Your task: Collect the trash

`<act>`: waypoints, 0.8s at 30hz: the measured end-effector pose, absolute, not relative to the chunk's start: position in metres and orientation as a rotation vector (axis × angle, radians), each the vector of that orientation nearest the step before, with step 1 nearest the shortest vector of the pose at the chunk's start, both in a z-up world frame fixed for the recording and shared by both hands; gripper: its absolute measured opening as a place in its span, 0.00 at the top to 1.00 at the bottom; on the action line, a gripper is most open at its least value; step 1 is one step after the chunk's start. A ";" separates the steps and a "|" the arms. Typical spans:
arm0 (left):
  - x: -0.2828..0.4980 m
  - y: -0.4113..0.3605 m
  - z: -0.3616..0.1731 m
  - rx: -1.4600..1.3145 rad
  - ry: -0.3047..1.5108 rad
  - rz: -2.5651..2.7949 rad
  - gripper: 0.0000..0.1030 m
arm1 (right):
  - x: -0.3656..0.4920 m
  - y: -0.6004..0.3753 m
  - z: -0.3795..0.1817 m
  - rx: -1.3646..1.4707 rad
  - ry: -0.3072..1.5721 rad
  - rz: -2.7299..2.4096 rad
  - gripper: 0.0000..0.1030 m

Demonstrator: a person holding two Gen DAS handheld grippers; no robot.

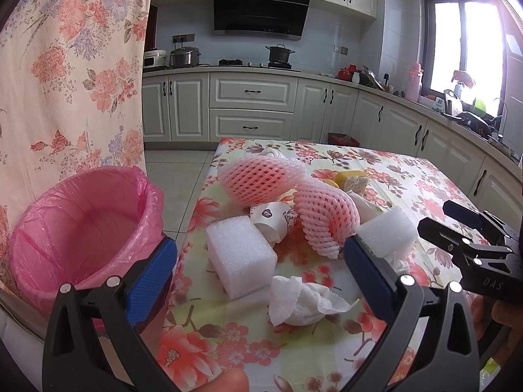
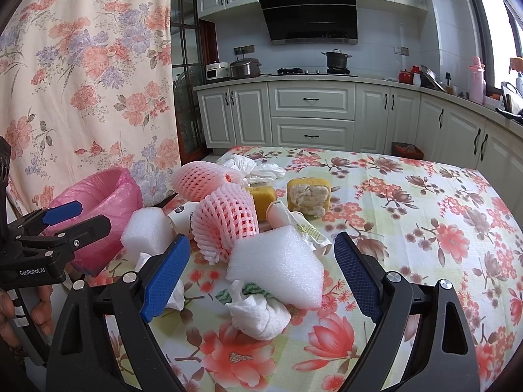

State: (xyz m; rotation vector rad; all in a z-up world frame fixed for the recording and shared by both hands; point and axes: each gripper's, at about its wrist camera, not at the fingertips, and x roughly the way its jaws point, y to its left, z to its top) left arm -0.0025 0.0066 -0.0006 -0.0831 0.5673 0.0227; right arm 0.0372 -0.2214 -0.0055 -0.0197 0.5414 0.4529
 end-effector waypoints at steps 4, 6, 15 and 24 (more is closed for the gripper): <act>-0.003 0.008 0.000 -0.083 0.566 0.024 0.04 | 0.037 -0.221 -0.005 -0.019 0.542 0.453 0.18; -0.003 0.008 0.000 -0.083 0.566 0.023 0.04 | 0.037 -0.221 -0.005 -0.019 0.542 0.453 0.18; -0.003 0.008 0.000 -0.083 0.566 0.023 0.04 | 0.037 -0.222 -0.005 -0.021 0.542 0.452 0.18; -0.003 0.009 0.000 -0.085 0.567 0.024 0.04 | 0.040 -0.227 -0.006 -0.016 0.551 0.440 0.18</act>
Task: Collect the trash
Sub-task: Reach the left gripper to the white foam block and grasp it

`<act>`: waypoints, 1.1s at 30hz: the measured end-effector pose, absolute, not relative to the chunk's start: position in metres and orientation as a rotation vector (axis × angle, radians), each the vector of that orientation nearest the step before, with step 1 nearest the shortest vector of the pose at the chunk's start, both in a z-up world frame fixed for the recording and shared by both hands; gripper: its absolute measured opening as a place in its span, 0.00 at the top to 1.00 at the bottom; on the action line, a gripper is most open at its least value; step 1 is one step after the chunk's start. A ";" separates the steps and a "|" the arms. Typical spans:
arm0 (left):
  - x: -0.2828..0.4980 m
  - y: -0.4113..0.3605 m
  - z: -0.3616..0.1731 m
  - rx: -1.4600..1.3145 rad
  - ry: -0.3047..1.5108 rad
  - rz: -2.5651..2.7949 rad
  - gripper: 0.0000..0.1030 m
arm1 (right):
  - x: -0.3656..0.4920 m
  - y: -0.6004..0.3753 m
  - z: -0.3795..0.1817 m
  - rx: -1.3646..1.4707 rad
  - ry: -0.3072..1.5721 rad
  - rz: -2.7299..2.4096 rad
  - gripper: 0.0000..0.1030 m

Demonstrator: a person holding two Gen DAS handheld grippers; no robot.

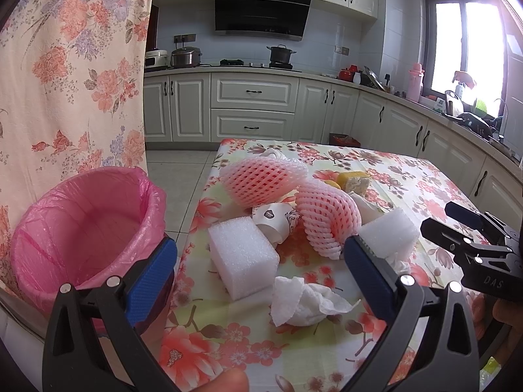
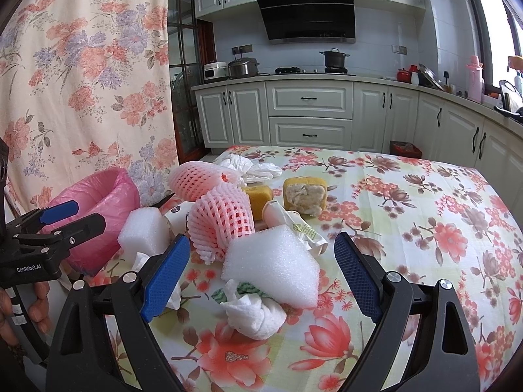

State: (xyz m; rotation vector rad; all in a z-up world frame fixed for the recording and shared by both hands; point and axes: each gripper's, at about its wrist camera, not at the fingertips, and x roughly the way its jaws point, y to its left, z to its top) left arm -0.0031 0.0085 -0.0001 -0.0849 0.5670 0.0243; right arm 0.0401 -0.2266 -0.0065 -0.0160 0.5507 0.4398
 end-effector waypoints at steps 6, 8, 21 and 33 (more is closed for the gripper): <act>-0.002 0.014 -0.004 -0.102 0.581 0.021 0.04 | 0.047 -0.234 -0.019 -0.017 0.608 0.410 0.18; -0.001 0.015 -0.007 -0.103 0.586 0.020 0.04 | 0.049 -0.234 -0.025 -0.024 0.626 0.413 0.18; 0.004 0.019 -0.023 -0.115 0.621 0.040 0.04 | 0.060 -0.208 -0.042 -0.105 0.691 0.427 0.18; 0.033 0.017 -0.040 -0.171 0.746 0.108 0.05 | 0.081 -0.197 -0.050 -0.099 0.740 0.431 0.30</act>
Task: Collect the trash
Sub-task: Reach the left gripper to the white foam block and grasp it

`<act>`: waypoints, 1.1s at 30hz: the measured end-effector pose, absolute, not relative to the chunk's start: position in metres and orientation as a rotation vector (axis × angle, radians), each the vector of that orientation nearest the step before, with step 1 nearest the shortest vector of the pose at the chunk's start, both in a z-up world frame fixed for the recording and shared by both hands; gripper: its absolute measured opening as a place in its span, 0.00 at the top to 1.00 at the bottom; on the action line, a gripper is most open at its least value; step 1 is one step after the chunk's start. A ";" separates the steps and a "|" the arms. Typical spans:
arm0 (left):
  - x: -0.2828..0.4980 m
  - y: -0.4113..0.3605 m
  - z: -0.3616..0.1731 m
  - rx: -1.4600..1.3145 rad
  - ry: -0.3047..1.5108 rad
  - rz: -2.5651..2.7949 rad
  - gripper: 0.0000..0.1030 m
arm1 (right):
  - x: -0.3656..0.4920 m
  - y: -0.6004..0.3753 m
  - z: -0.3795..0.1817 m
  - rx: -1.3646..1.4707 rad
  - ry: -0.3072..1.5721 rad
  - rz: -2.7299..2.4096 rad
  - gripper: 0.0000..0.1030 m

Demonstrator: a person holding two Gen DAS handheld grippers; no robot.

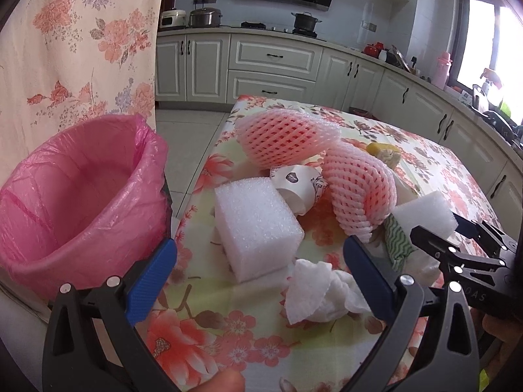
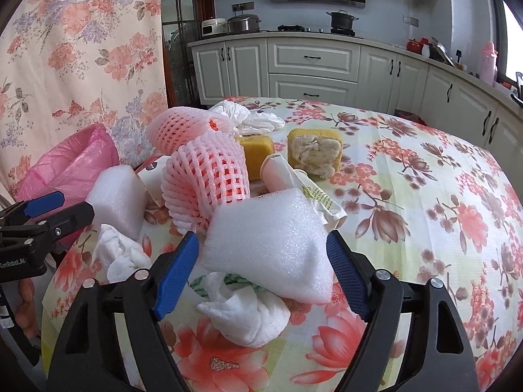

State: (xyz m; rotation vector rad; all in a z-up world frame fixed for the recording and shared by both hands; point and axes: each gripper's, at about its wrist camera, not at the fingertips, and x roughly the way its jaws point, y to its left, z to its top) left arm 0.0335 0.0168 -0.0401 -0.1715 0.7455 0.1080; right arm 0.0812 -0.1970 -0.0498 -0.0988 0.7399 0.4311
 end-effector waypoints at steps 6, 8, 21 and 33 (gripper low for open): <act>0.051 0.017 -0.050 -0.211 0.804 0.132 0.09 | 0.082 -0.200 -0.052 -0.089 0.749 0.438 0.39; 0.056 0.014 -0.054 -0.206 0.823 0.143 0.20 | 0.083 -0.201 -0.051 -0.090 0.749 0.446 0.45; 0.061 0.012 -0.061 -0.212 0.867 0.120 0.50 | 0.079 -0.205 -0.047 -0.071 0.736 0.458 0.53; 0.047 0.013 -0.031 -0.220 0.780 0.098 0.50 | 0.075 -0.219 -0.023 -0.029 0.685 0.443 0.54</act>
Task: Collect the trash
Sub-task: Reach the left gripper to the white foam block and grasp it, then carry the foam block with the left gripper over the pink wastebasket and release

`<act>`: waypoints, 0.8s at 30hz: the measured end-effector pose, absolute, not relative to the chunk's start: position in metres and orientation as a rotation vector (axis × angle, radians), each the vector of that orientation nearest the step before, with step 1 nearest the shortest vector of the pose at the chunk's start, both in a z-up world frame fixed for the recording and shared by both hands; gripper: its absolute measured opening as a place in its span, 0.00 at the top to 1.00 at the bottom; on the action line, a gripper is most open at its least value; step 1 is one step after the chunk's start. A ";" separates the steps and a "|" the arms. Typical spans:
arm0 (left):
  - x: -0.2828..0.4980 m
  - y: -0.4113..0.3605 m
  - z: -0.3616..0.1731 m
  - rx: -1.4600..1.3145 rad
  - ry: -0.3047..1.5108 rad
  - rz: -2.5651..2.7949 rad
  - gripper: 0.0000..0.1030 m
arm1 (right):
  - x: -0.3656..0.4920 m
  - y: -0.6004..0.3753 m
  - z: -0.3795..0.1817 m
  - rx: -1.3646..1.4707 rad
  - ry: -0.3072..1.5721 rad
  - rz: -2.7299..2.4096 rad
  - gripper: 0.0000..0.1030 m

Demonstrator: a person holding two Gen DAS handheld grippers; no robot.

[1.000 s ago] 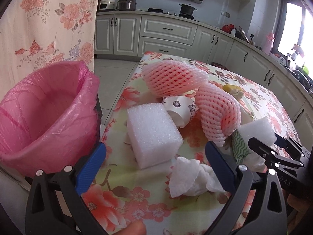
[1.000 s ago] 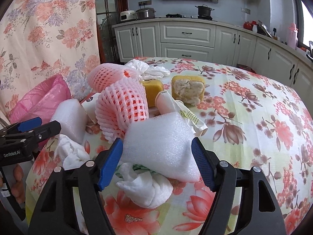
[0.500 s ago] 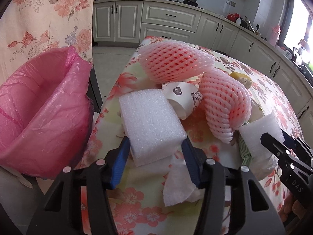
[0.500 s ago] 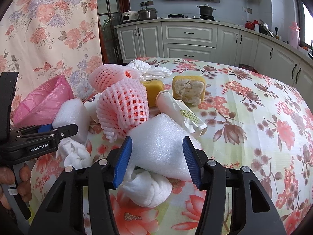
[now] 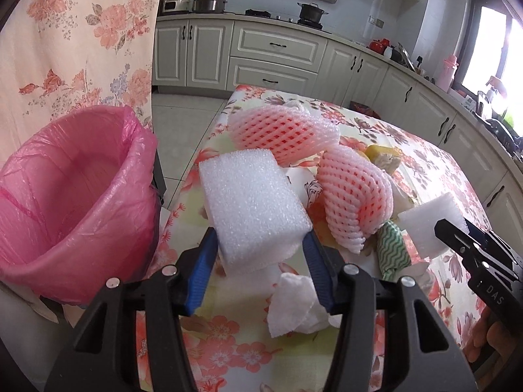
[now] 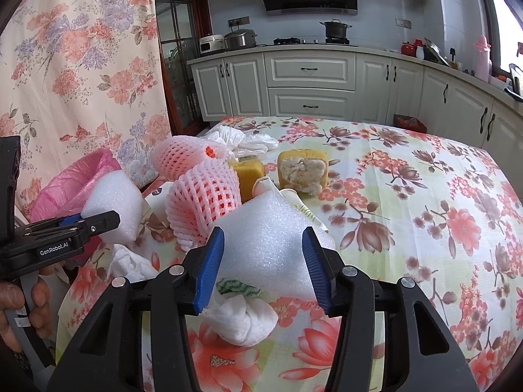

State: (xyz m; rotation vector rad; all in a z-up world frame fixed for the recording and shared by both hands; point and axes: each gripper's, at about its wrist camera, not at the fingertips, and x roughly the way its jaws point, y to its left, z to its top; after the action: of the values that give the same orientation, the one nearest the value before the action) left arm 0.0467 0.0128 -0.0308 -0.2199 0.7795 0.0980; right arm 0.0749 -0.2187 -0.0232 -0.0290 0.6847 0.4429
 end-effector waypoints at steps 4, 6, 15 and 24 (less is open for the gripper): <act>0.042 0.017 -0.016 -0.222 0.747 0.096 0.50 | 0.073 -0.222 -0.014 -0.019 0.662 0.439 0.54; 0.038 0.020 -0.008 -0.221 0.729 0.099 0.50 | 0.073 -0.223 -0.008 -0.017 0.649 0.439 0.54; 0.020 0.045 0.025 -0.222 0.656 0.126 0.50 | 0.072 -0.216 0.021 -0.007 0.597 0.468 0.54; -0.001 0.097 0.048 -0.237 0.603 0.209 0.49 | 0.076 -0.185 0.043 -0.021 0.570 0.527 0.54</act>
State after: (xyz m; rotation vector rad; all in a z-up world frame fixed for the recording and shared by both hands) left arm -0.0012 0.0966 0.0478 -0.2370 0.6028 0.2090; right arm 0.0763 -0.1849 0.0428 -0.0208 0.5699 0.5267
